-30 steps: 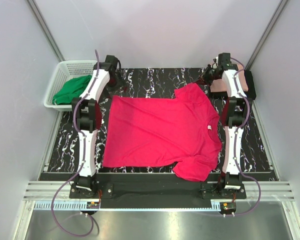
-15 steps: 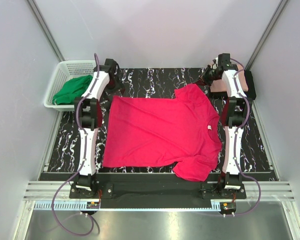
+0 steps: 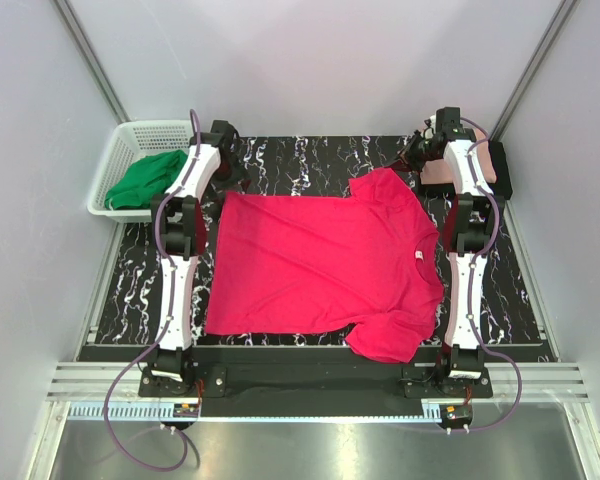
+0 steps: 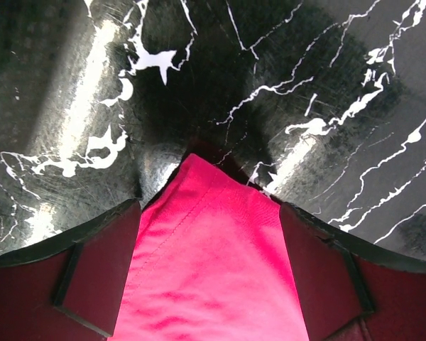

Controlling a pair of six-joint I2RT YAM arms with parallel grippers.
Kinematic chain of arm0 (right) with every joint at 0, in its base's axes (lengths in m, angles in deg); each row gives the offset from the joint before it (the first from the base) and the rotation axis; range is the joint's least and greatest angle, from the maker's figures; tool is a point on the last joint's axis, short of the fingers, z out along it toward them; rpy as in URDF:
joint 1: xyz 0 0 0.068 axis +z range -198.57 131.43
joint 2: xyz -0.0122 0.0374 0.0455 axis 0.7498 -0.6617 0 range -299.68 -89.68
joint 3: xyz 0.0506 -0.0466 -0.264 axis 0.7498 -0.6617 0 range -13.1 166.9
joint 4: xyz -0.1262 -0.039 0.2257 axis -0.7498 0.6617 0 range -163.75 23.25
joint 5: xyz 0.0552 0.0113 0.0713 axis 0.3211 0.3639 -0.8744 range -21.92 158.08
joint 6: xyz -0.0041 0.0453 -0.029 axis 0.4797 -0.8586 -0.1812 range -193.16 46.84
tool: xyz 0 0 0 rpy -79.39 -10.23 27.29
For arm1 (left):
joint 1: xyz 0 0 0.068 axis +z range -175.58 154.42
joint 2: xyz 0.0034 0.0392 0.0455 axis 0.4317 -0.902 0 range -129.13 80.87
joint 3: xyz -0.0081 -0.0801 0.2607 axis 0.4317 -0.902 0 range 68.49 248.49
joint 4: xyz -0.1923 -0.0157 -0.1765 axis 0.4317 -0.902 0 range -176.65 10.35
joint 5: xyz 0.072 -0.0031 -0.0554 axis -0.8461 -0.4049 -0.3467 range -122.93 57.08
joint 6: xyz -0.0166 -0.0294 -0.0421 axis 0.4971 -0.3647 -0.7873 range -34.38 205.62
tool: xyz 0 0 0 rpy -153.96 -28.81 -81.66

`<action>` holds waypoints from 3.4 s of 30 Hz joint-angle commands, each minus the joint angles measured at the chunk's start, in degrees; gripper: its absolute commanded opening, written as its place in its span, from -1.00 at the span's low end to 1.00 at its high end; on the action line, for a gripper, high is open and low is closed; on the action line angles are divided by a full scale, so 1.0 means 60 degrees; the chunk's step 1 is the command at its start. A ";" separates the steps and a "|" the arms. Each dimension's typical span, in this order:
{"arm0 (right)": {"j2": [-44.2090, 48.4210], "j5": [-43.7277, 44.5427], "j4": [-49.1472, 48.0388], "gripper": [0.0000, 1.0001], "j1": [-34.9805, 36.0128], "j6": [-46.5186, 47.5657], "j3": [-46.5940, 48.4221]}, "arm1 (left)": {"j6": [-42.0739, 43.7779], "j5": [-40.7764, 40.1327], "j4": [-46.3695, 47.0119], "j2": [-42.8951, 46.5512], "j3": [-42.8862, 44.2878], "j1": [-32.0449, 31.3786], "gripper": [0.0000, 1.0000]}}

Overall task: Fold and stack the t-shirts
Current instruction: Fold the tshirt

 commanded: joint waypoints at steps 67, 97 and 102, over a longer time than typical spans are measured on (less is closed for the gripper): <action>0.1159 0.0057 -0.0010 -1.00 -0.0199 0.0267 0.0585 | 0.2025 0.0051 0.0839 0.2069 -0.1023 0.0285 -1.00; 0.2419 -0.0163 0.0034 -1.00 -0.0301 0.0267 0.0160 | 0.2699 0.0578 0.1015 0.3989 -0.2239 0.0270 -1.00; 0.2565 -0.0177 0.0020 -1.00 -0.0316 0.0208 0.0219 | 0.2918 0.0534 0.1015 0.4106 -0.2415 0.0270 -1.00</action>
